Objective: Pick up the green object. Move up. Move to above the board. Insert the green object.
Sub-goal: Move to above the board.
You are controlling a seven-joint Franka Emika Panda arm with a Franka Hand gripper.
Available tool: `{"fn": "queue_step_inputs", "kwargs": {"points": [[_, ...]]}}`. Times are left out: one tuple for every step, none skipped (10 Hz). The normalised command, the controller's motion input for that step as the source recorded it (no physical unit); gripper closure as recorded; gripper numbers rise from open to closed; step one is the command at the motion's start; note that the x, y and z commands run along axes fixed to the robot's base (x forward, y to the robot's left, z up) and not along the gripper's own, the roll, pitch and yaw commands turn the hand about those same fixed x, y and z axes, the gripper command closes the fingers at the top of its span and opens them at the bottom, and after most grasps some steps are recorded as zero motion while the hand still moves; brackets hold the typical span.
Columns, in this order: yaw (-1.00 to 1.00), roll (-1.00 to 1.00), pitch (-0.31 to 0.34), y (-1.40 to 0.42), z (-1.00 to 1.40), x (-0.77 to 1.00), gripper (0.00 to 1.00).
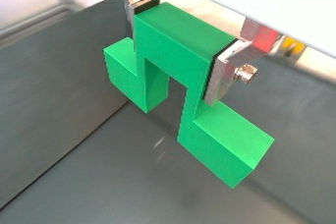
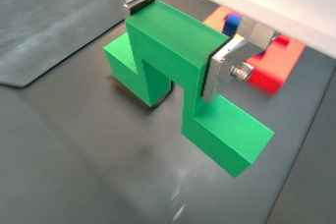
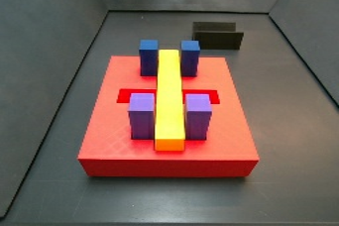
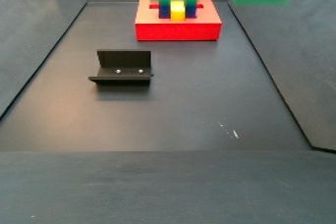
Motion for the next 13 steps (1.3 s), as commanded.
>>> {"fn": "queue_step_inputs", "kwargs": {"points": [[0.22, -0.03, 0.111, -1.40, 0.14, 0.06, 1.00], [0.12, -0.04, 0.039, -1.40, 0.14, 0.06, 1.00], [0.07, -0.02, 0.011, -1.40, 0.14, 0.06, 1.00], [0.04, 0.01, 0.014, -1.40, 0.15, 0.05, 1.00], [0.02, -0.02, 0.015, -1.40, 0.15, 0.05, 1.00], [0.01, 0.00, 0.025, -1.40, 0.16, 0.06, 1.00], [0.01, 0.01, 0.040, -1.40, 0.16, 0.06, 1.00], [0.01, -0.01, 0.070, -1.40, 0.18, 0.08, 1.00], [0.01, 0.00, 0.094, -1.40, 0.18, 0.10, 1.00], [0.01, 0.02, 0.127, -1.40, 0.18, 0.14, 1.00], [0.01, 0.02, 0.144, -0.96, 0.13, 0.13, 1.00], [0.01, 0.02, 0.162, -0.43, 0.07, 0.12, 1.00], [0.01, 0.02, 0.136, -0.25, 0.05, 0.09, 1.00]]}}
